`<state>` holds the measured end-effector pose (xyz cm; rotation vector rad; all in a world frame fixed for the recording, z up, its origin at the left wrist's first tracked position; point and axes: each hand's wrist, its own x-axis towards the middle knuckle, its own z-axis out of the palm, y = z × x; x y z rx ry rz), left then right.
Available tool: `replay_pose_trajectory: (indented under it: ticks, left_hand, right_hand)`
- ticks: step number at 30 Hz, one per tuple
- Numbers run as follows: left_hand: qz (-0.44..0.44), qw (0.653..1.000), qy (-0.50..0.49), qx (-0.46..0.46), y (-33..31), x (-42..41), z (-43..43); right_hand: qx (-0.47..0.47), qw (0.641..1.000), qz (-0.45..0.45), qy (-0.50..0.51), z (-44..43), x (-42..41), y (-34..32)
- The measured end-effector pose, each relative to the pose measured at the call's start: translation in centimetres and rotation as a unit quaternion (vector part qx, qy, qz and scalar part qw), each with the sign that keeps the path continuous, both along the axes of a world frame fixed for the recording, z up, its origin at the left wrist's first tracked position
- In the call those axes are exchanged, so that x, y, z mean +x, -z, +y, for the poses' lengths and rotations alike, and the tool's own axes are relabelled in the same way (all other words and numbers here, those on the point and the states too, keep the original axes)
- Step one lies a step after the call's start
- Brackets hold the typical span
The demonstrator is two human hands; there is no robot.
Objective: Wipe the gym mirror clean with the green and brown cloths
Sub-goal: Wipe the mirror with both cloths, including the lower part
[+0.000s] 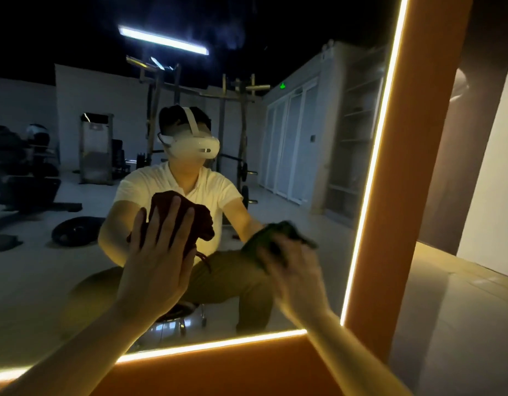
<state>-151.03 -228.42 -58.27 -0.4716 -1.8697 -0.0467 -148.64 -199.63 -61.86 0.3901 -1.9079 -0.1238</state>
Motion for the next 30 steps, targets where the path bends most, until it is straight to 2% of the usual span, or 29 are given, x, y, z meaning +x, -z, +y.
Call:
replay_pose_trajectory:
  ticks: [3, 6, 7, 9, 10, 12, 13, 14, 15, 16, 18, 19, 20, 21, 23, 25, 26, 27, 30]
  left_hand:
    - [-0.027, 1.000, -0.002, 0.010, 2.1, 0.1, 1.6]
    - [-0.033, 0.999, -0.003, 0.014, 3.2, -0.2, 2.1]
    - [-0.029, 1.000, -0.001, 0.012, 3.4, -0.3, 2.0]
    - [-0.023, 1.000, 0.004, 0.006, 4.2, -0.3, 1.9]
    - [-0.021, 1.000, 0.010, 0.004, 4.6, -0.3, 1.8]
    - [-0.019, 1.000, 0.019, 0.008, 5.6, -0.2, 1.6]
    - [-0.019, 1.000, 0.020, 0.009, 6.1, -0.2, 1.6]
    - [-0.019, 1.000, 0.022, 0.007, 6.6, -0.1, 1.6]
    - [-0.019, 1.000, 0.022, 0.002, 6.9, -0.1, 1.6]
    - [-0.019, 1.000, 0.020, 0.000, 7.2, 0.0, 1.5]
    - [-0.022, 1.000, 0.018, 0.002, 7.3, 0.0, 1.6]
    - [-0.026, 0.999, 0.019, 0.003, 7.2, 0.1, 1.7]
    - [-0.030, 0.999, 0.021, 0.007, 7.2, 0.1, 1.7]
    - [-0.030, 0.999, 0.023, 0.013, 7.1, 0.1, 1.7]
    - [-0.033, 0.999, 0.021, 0.025, 7.2, 0.1, 2.0]
    - [-0.035, 0.999, 0.031, 0.028, 7.5, 0.2, 2.1]
    - [-0.035, 0.999, 0.034, 0.025, 7.5, 0.3, 1.9]
    - [-0.035, 0.999, 0.034, 0.019, 7.4, 0.3, 1.8]
    - [-0.038, 0.999, 0.026, 0.026, 7.1, 0.2, 1.8]
  right_hand:
    - [-0.206, 0.977, 0.055, 0.027, 4.4, -0.5, -4.8]
    - [-0.337, 0.936, 0.100, 0.004, 2.0, -2.0, -7.3]
    - [-0.343, 0.932, 0.113, -0.011, 0.3, -2.1, -6.4]
    - [-0.287, 0.951, 0.092, -0.062, -3.0, -1.6, -1.8]
    - [-0.232, 0.967, 0.048, -0.091, -4.3, -1.2, 1.7]
    - [-0.055, 0.990, -0.058, -0.117, -5.3, 0.7, 7.0]
    - [0.024, 0.989, -0.087, -0.114, -4.7, 1.1, 7.8]
    - [0.049, 0.989, -0.078, -0.112, -3.6, 0.9, 7.3]
    - [0.009, 0.994, -0.048, -0.100, -2.4, 0.5, 6.0]
    - [-0.078, 0.994, -0.011, -0.080, -1.3, 0.1, 4.1]
    - [-0.290, 0.953, 0.073, -0.044, 1.0, -0.7, 0.3]
    - [-0.351, 0.932, 0.082, -0.040, 1.2, -0.9, -0.2]
    - [-0.360, 0.930, 0.075, -0.028, 0.5, -1.0, 0.8]
    - [-0.317, 0.946, 0.061, -0.024, -0.7, -1.1, 2.9]
    - [-0.162, 0.985, -0.013, -0.057, -4.3, 0.0, 7.9]
    - [-0.026, 0.994, -0.070, -0.074, -5.5, 0.8, 10.2]
    - [-0.003, 0.996, -0.059, -0.068, -4.7, 0.6, 9.3]
    - [-0.026, 0.997, -0.041, -0.057, -3.7, 0.0, 7.8]
    - [-0.236, 0.970, 0.039, -0.036, -1.6, -1.1, 4.5]
